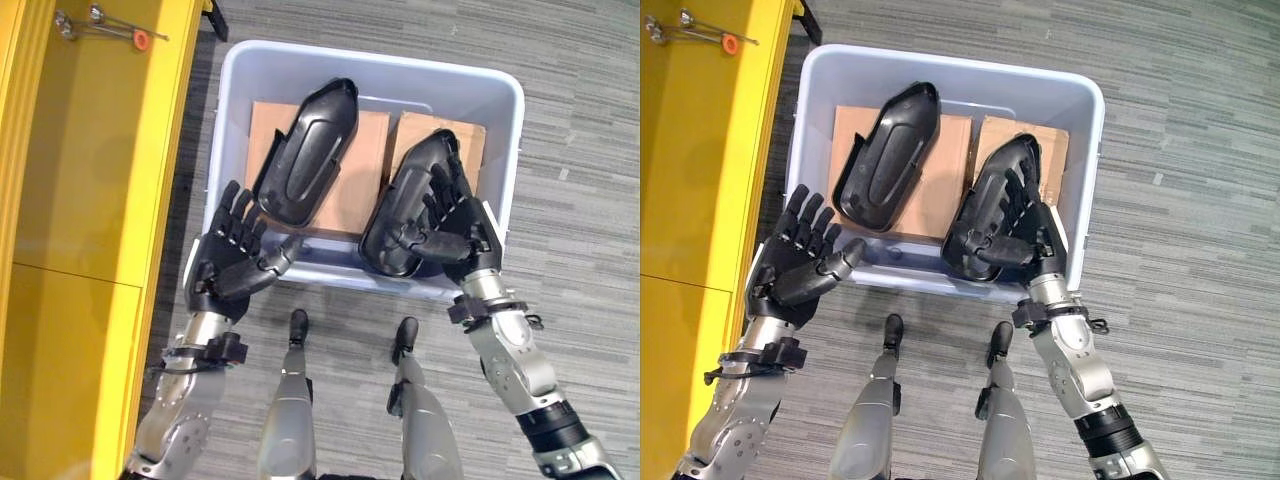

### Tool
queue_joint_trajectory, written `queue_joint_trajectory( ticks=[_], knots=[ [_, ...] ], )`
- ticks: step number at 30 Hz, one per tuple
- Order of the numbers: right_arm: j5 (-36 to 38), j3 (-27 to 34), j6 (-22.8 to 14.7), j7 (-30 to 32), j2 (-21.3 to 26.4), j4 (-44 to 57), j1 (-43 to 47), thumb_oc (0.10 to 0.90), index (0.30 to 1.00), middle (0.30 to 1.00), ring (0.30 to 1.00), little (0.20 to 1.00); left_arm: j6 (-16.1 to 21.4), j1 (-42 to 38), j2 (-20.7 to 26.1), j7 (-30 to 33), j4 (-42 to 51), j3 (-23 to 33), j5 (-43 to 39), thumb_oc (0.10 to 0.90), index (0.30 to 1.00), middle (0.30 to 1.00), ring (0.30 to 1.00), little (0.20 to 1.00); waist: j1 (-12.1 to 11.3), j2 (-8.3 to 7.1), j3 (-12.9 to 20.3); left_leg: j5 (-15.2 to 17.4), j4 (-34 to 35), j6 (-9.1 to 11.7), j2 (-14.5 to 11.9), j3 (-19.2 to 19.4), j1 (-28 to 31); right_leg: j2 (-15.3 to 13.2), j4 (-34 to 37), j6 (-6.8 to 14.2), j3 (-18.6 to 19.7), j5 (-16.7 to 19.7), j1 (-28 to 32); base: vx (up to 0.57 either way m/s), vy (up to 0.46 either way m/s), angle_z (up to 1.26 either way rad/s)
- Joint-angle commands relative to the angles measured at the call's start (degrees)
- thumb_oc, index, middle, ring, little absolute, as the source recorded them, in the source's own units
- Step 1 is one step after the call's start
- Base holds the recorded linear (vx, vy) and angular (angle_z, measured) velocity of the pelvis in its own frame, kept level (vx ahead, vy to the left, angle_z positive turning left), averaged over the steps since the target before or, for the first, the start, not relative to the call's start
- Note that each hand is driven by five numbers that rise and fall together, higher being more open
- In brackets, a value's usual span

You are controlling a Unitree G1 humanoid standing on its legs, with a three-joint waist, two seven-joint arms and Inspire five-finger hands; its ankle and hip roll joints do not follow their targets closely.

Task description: Move parts from the plastic box to the shelf.

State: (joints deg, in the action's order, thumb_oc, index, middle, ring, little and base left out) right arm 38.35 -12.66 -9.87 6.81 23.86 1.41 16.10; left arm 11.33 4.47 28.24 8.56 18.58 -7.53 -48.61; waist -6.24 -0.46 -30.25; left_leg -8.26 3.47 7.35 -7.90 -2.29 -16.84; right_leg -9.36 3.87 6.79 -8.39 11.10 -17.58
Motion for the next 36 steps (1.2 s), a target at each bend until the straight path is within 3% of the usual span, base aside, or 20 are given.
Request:
queue_joint_trajectory(
  ticks=[1, 10, 19, 31, 36],
  knots=[
    [1.17, -0.39, -4.8, 0.17, -0.49, 1.24, 5.62, 0.9, 1.0, 1.0, 1.0, 1.0, 5.45, 1.02, 0.83, -0.77, 6.38, 3.06, 2.8, 0.9, 1.0, 1.0, 1.0, 1.0, 0.75, -1.21, 2.87, 3.27, -0.01, -3.68, 1.23, 0.09, 2.56, -2.93, -5.0, 1.46, 0.42, -5.41, 0.79, 0.0, 0.0, 0.0],
    [8.38, -2.81, -4.11, 0.39, -3.74, -12.46, 10.46, 0.9, 1.0, 1.0, 1.0, 1.0, 5.6, 0.86, 0.75, -1.13, 4.83, 1.48, 1.9, 0.9, 1.0, 1.0, 1.0, 1.0, -0.65, 0.28, 1.25, 2.67, 0.19, -3.51, 1.21, -0.16, 1.53, -2.82, -5.59, 1.31, 0.17, -5.54, -0.29, 0.0, 0.0, 0.0],
    [16.32, 0.27, -3.75, 1.76, -4.93, -30.93, 20.54, 0.9, 1.0, 1.0, 1.0, 1.0, 5.39, 0.11, 0.47, -1.93, 3.4, -1.04, 0.86, 0.9, 1.0, 1.0, 1.0, 1.0, -2.12, 2.26, 0.46, 2.22, 0.57, -3.43, 1.16, -0.41, 0.13, -2.6, -6.72, 1.06, -0.02, -5.95, -2.26, 0.0, -0.002, -0.01],
    [15.27, 1.3, -1.52, 2.42, 4.1, -54.7, 39.27, 0.9, 1.0, 1.0, 1.0, 1.0, 6.08, -0.25, 1.5, -3.07, 2.35, -2.75, 0.71, 0.9, 1.0, 1.0, 1.0, 1.0, -4.16, 4.54, 0.46, 2.17, 0.6, -3.6, 1.4, -0.73, -2.03, -2.47, -9.23, 0.82, -0.05, -7.04, -5.52, 0.0, 0.0, 0.0],
    [14.1, 0.49, -1.43, 2.82, 6.18, -57.57, 42.86, 0.9, 1.0, 1.0, 1.0, 1.0, 6.38, -0.5, 1.57, -3.0, 2.31, -2.72, 0.71, 0.9, 1.0, 1.0, 1.0, 1.0, -4.35, 4.82, 0.46, 2.31, 0.32, -3.69, 1.4, -0.67, -2.6, -2.44, -9.81, 0.8, -0.05, -7.23, -6.35, 0.0, 0.001, 0.03]
  ],
)
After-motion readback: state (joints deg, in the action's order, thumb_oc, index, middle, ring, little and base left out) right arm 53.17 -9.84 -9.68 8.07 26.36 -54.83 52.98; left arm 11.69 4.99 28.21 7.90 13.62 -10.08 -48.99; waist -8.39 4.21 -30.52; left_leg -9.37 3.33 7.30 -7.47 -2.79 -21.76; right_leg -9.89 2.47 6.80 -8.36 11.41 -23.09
